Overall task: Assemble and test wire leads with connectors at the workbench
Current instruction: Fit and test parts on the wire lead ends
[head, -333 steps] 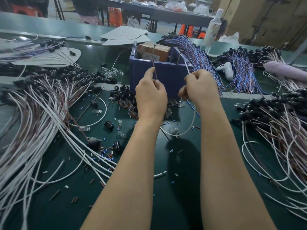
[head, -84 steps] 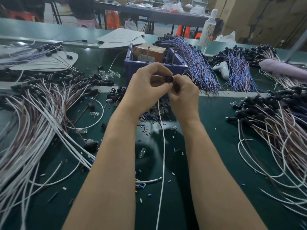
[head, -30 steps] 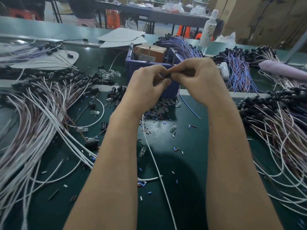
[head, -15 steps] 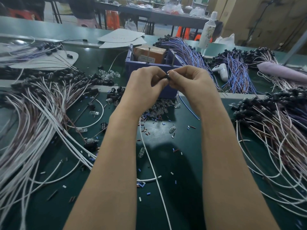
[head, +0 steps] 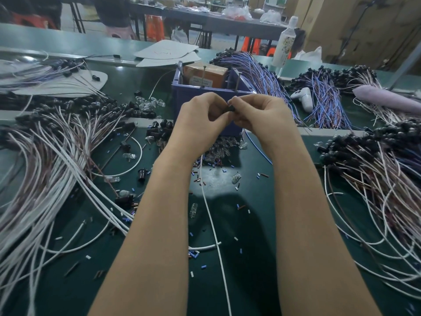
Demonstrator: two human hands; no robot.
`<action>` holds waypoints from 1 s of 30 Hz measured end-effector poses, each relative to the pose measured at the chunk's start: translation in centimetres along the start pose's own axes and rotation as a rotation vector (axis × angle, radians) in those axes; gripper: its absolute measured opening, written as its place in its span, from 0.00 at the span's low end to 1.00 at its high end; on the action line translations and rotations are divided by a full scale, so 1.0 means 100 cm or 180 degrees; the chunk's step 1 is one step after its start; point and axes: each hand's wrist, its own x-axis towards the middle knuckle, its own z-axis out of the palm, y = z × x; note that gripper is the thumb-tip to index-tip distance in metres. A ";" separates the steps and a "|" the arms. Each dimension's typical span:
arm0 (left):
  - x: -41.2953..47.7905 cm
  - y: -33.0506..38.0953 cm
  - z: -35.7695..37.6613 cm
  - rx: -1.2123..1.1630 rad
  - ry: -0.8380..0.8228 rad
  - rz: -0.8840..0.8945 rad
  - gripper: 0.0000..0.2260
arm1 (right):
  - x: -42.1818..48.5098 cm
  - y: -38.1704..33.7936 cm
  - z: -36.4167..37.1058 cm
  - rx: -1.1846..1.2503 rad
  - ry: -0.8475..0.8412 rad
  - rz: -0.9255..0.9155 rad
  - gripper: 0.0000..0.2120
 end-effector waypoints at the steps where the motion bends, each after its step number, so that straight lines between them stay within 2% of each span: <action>1: 0.000 0.000 0.000 -0.0032 -0.0005 -0.0018 0.05 | 0.000 0.000 0.000 -0.0026 0.0029 -0.0022 0.04; 5: 0.001 -0.001 -0.001 -0.0072 -0.0100 -0.0018 0.06 | 0.001 0.001 -0.001 0.0190 0.0063 -0.0021 0.06; 10: 0.000 0.002 0.000 0.0073 0.0026 0.0097 0.05 | 0.001 0.002 0.000 0.0478 0.0155 -0.0003 0.07; 21: -0.001 0.007 -0.001 0.0383 0.0202 0.0104 0.06 | -0.002 -0.001 0.013 -0.0114 0.0338 -0.0271 0.08; 25: 0.004 0.017 0.000 0.0776 0.0165 -0.0062 0.10 | -0.002 -0.009 0.008 -0.0803 0.0268 -0.0429 0.05; 28: 0.006 0.025 -0.008 0.0768 0.0240 -0.0168 0.08 | -0.003 -0.012 -0.002 -0.0679 0.0635 -0.0494 0.05; 30: 0.006 0.029 -0.015 0.0325 0.0043 -0.0393 0.14 | -0.005 -0.019 -0.009 -0.0074 0.1003 -0.0477 0.04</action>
